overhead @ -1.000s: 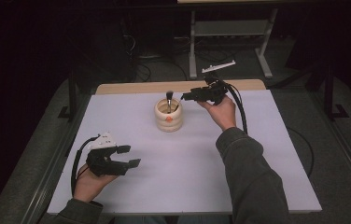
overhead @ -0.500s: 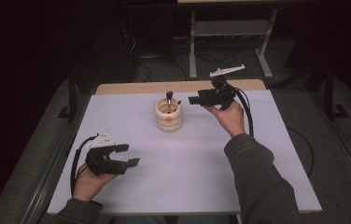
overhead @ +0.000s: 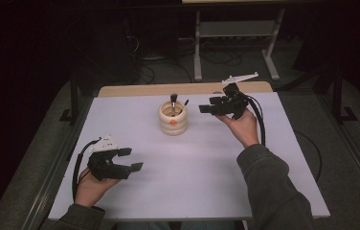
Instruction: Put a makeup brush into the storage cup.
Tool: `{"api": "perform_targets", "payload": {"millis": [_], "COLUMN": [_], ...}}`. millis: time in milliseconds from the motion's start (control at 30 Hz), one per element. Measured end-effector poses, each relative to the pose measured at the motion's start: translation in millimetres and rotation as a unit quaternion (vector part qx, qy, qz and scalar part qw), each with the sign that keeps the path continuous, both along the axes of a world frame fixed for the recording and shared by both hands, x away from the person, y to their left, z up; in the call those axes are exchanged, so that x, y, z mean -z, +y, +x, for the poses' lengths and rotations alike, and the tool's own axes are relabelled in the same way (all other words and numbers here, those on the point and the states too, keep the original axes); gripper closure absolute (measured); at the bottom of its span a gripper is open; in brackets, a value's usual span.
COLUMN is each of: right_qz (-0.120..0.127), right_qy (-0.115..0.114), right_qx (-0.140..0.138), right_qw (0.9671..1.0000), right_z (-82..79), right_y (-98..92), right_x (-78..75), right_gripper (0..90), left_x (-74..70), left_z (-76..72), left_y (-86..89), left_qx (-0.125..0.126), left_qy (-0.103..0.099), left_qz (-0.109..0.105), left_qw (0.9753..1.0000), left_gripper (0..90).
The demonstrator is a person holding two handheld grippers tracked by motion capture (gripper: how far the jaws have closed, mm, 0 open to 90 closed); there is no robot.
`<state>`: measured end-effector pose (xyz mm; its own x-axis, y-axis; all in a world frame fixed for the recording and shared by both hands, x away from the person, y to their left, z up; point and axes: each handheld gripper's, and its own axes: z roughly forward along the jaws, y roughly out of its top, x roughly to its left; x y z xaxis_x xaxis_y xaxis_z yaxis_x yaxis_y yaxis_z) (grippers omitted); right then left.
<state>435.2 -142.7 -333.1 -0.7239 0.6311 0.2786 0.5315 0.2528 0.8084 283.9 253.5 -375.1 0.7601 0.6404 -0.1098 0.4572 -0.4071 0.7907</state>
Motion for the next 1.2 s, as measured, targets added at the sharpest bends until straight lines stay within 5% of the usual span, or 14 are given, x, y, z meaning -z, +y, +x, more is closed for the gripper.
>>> {"api": "perform_targets", "payload": {"millis": [1200], "right_qz": [-0.013], "right_qy": [-0.001], "right_qx": [-0.006], "right_qw": [0.9999], "right_z": [-29.1], "right_y": [-11.8], "right_x": [18.9], "right_gripper": [28.9], "left_x": [0.2], "left_z": [0.2], "left_y": [3.7], "left_qx": [-0.012], "left_qy": [-0.006], "left_qz": [0.002], "left_qw": [0.9999], "left_gripper": [25.0]}}
